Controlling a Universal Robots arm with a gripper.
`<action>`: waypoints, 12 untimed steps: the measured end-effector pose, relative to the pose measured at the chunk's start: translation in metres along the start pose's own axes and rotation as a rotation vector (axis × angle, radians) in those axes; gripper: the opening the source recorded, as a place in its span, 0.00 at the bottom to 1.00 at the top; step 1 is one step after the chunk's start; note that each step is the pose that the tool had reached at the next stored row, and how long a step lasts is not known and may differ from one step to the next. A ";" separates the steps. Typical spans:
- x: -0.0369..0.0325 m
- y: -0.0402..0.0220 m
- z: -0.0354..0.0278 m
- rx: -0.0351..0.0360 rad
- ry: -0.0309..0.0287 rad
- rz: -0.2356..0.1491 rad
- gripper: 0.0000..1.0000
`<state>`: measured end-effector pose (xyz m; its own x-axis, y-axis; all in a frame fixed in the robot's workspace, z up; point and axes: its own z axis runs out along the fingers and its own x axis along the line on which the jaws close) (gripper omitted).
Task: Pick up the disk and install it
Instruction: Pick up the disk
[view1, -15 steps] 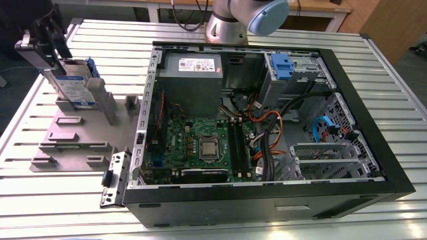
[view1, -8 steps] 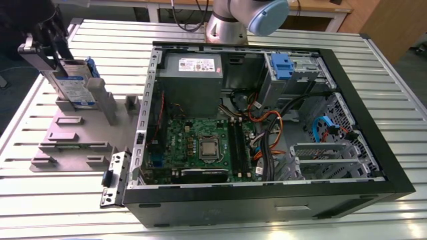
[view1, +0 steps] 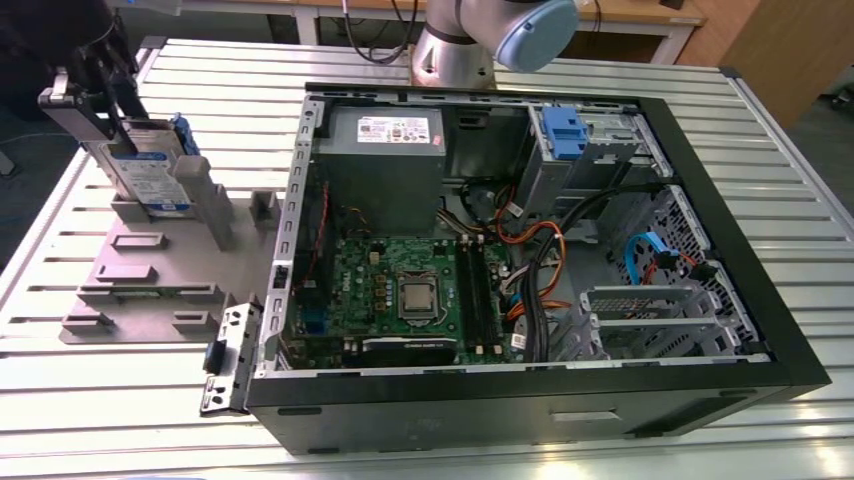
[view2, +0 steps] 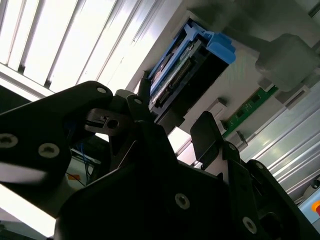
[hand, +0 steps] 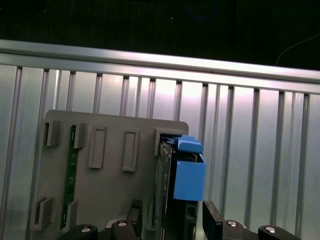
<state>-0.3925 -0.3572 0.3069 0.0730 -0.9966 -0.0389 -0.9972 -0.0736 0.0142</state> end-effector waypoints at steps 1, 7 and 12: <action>0.0000 0.0000 0.0000 0.0000 0.0000 0.000 0.59; 0.0000 -0.0001 0.0000 0.0000 0.0000 0.000 0.59; 0.0000 -0.0003 0.0000 0.0001 0.0000 0.000 0.58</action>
<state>-0.3923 -0.3572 0.3069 0.0729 -0.9966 -0.0389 -0.9972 -0.0735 0.0142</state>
